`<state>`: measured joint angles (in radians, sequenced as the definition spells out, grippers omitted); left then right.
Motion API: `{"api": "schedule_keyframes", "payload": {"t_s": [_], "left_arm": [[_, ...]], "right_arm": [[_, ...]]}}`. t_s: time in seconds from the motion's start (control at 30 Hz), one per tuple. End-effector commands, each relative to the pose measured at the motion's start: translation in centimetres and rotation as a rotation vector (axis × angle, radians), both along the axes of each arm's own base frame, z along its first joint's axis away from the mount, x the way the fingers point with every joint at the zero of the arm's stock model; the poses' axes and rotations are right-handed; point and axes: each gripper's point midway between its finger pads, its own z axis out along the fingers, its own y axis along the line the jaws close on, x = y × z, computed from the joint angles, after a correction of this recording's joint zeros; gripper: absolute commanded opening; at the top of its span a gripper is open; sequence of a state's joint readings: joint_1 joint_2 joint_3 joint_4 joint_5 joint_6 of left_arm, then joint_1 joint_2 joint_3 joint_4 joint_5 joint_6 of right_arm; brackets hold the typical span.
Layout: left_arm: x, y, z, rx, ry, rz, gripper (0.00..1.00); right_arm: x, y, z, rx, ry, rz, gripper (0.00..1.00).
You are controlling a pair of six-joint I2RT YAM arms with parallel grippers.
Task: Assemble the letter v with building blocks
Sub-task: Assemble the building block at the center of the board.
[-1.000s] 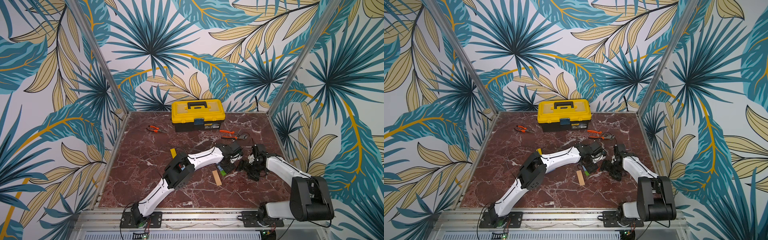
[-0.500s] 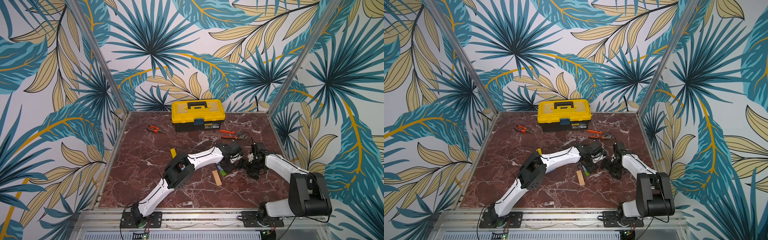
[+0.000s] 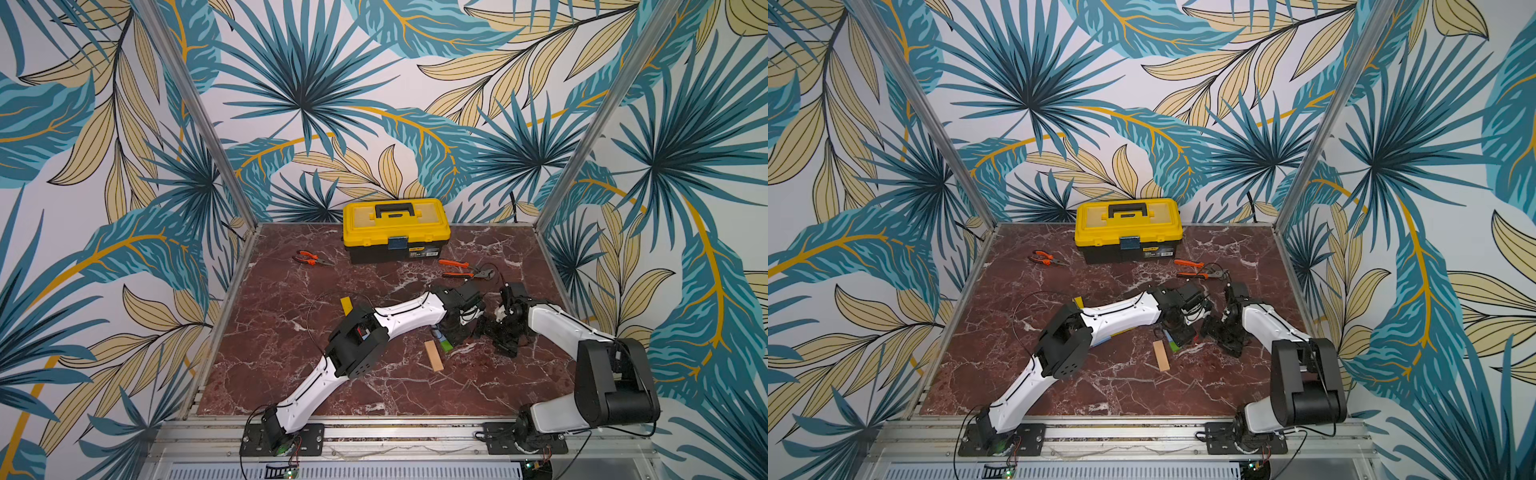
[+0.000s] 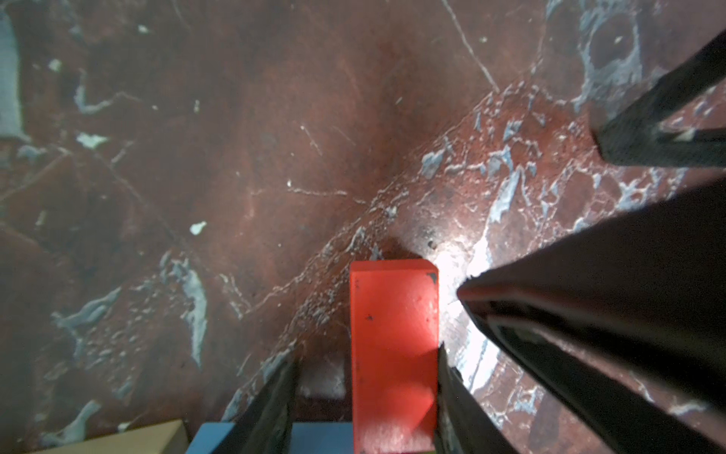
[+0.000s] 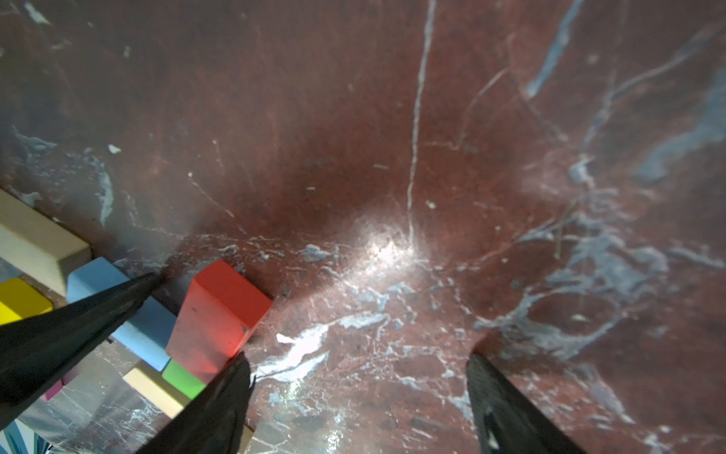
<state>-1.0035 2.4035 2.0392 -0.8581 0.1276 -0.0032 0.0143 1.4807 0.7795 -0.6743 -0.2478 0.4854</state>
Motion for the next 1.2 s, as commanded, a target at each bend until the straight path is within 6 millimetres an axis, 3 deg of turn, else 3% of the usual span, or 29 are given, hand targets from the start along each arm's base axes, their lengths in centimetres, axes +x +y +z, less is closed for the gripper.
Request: {"api": "schedule_keyframes", "payload": {"t_s": [0.0,0.27,0.4,0.53,0.57,0.6,0.87,1.17], "left_arm": [[-0.4,-0.7,0.0,-0.015,0.019,-0.017,0.57],[-0.5,-0.8,0.6,-0.03,0.024,-0.02,0.61],[-0.3,-0.7,1.2,-0.035,0.012,-0.018,0.73],[-0.1,-0.5,1.0,-0.023,0.002,-0.011,0.76],[0.1,-0.6,2.7,-0.048,-0.018,-0.011,0.77],[0.2,-0.5,2.8,-0.048,-0.022,-0.007,0.78],[0.9,-0.2,3.2,-0.051,-0.033,0.009,0.81],[1.1,0.1,5.2,-0.09,-0.031,0.014,0.82]], "right_arm": [[0.4,0.6,-1.1,0.018,0.008,0.007,0.87],[0.1,0.6,-1.6,0.018,0.018,0.002,0.87],[0.1,0.5,-1.2,0.011,0.008,0.001,0.87],[0.2,0.2,0.0,-0.007,-0.022,0.001,0.87],[0.2,0.1,0.4,-0.01,-0.033,0.002,0.87],[0.1,0.0,0.7,-0.015,-0.041,0.0,0.87],[-0.8,-0.8,2.8,-0.052,-0.093,-0.018,0.87],[-1.2,-0.8,2.3,-0.005,-0.08,-0.045,0.87]]}}
